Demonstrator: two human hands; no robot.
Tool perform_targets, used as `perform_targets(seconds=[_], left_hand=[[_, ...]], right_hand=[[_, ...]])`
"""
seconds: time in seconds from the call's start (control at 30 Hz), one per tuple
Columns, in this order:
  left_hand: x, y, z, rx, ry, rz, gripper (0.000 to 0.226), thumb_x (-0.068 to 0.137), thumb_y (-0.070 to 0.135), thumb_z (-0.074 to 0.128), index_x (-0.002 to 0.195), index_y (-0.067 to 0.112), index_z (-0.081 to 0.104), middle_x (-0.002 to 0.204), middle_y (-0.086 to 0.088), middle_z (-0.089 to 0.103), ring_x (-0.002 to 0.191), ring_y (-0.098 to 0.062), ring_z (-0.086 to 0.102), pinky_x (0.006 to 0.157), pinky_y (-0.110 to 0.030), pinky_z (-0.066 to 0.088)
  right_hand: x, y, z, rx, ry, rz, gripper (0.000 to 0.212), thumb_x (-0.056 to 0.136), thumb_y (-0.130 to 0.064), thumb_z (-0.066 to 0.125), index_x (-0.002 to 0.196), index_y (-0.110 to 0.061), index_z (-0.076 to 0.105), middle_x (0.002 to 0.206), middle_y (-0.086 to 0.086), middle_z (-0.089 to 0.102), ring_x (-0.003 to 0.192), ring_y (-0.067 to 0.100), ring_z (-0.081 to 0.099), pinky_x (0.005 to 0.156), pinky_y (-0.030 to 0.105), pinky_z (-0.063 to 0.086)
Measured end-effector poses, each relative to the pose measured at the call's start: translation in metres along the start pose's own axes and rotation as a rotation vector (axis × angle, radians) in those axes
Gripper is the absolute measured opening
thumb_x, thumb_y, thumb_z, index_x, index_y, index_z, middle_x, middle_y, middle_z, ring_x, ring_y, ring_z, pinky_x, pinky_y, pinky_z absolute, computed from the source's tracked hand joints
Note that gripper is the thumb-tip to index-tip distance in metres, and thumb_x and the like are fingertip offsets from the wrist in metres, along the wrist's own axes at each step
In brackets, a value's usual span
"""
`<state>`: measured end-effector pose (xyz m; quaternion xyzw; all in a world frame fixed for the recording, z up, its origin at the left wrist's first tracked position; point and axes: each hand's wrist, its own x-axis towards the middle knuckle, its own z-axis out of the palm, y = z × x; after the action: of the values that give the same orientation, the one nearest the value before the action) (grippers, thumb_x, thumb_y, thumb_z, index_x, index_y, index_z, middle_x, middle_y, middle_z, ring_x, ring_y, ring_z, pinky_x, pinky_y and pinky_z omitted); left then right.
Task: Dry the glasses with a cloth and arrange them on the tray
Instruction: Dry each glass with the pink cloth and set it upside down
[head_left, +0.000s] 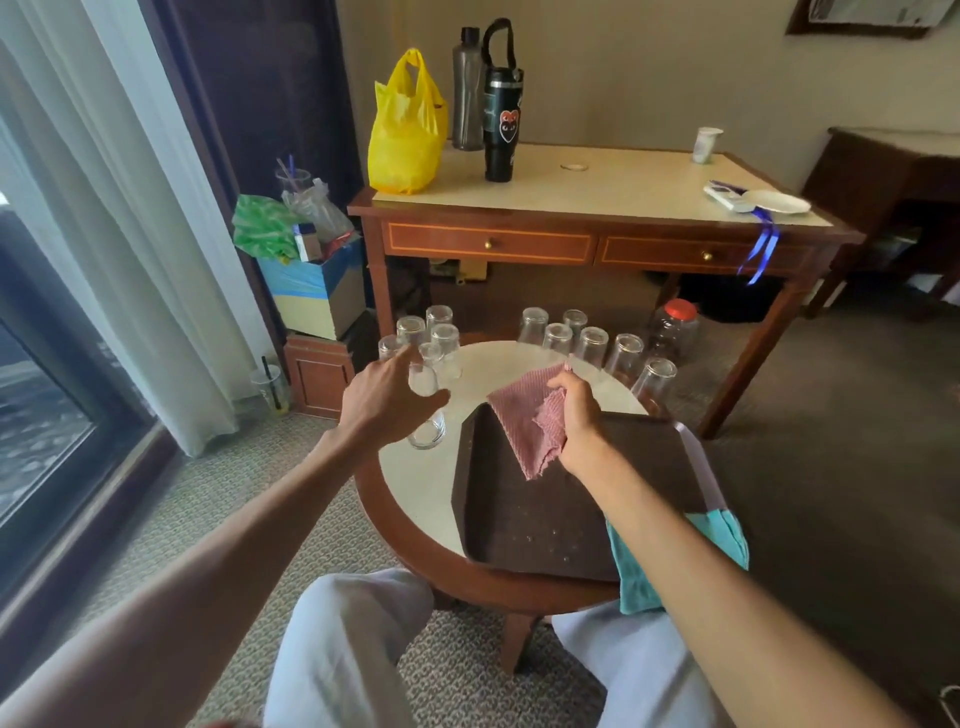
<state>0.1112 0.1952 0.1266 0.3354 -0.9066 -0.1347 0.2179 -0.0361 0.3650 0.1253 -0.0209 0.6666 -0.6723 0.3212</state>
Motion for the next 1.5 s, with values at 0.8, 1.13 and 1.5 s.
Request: perform_targets(seconds=[0.8, 1.13, 1.5], left_hand=[[-0.019, -0.033, 0.055, 0.119, -0.408, -0.166, 0.080, 0.081, 0.078, 0.063, 0.143, 0.029, 0.050, 0.151, -0.013, 0.045, 0.142, -0.037, 0.039, 0.109, -0.055, 0.041], [-0.010, 0.025, 0.007, -0.486, -0.557, -0.061, 0.049, 0.071, 0.059, 0.081, 0.095, 0.016, 0.083, 0.088, 0.006, 0.074, 0.092, -0.023, 0.073, 0.084, -0.033, 0.058], [-0.005, 0.029, -0.001, -0.652, -0.521, -0.219, 0.003, 0.090, 0.019, 0.078, 0.090, 0.016, 0.079, 0.083, 0.003, 0.066, 0.077, -0.012, 0.063, 0.060, -0.017, 0.049]], right_hand=[[0.018, 0.035, -0.002, 0.046, -0.233, 0.189, 0.019, 0.091, -0.022, 0.045, 0.078, -0.012, 0.054, 0.082, 0.010, 0.056, 0.080, 0.024, 0.052, 0.072, 0.032, 0.042], [-0.010, 0.026, -0.004, -0.011, -0.397, 0.150, 0.028, 0.091, -0.023, 0.040, 0.069, -0.014, 0.055, 0.065, 0.007, 0.058, 0.061, 0.019, 0.055, 0.063, 0.029, 0.042], [-0.011, 0.019, -0.038, -0.208, -0.412, 0.138, 0.024, 0.087, -0.003, 0.046, 0.065, -0.012, 0.048, 0.056, 0.004, 0.053, 0.052, 0.015, 0.056, 0.050, 0.026, 0.052]])
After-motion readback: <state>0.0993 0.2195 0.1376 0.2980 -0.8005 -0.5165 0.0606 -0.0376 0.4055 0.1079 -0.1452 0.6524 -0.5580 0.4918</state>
